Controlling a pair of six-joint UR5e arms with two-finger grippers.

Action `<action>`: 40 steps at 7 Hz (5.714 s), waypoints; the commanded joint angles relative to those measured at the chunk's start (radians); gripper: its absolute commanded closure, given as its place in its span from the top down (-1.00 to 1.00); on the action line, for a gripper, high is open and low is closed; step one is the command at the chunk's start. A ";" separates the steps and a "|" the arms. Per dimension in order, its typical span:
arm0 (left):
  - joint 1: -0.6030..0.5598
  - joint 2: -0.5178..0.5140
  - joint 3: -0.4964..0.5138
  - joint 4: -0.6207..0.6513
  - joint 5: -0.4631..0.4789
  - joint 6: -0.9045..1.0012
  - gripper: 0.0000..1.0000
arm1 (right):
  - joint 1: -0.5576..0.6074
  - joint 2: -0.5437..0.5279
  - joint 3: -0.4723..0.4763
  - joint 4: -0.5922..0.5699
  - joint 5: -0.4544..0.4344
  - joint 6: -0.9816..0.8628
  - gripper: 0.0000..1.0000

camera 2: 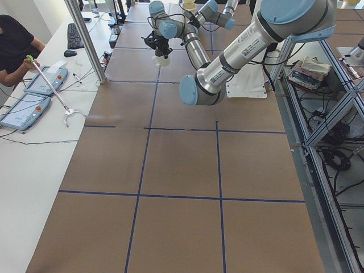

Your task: Left arm hands cup to right arm to dump lemon

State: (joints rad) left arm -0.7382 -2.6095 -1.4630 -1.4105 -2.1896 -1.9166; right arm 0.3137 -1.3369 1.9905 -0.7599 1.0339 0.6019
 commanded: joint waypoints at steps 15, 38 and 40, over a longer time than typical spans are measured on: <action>0.117 0.026 -0.181 0.054 -0.004 -0.048 -0.99 | -0.090 0.079 -0.058 -0.001 -0.127 -0.011 1.00; 0.085 0.129 -0.307 0.039 0.042 -0.032 1.00 | 0.163 -0.728 0.014 0.281 -0.134 0.037 -1.00; 0.086 0.128 -0.304 0.039 0.042 -0.032 1.00 | 0.166 -0.775 -0.042 0.385 -0.109 0.304 -1.00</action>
State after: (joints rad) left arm -0.6525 -2.4812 -1.7691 -1.3714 -2.1477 -1.9482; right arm 0.4741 -2.0880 1.9828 -0.4516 0.9046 0.7837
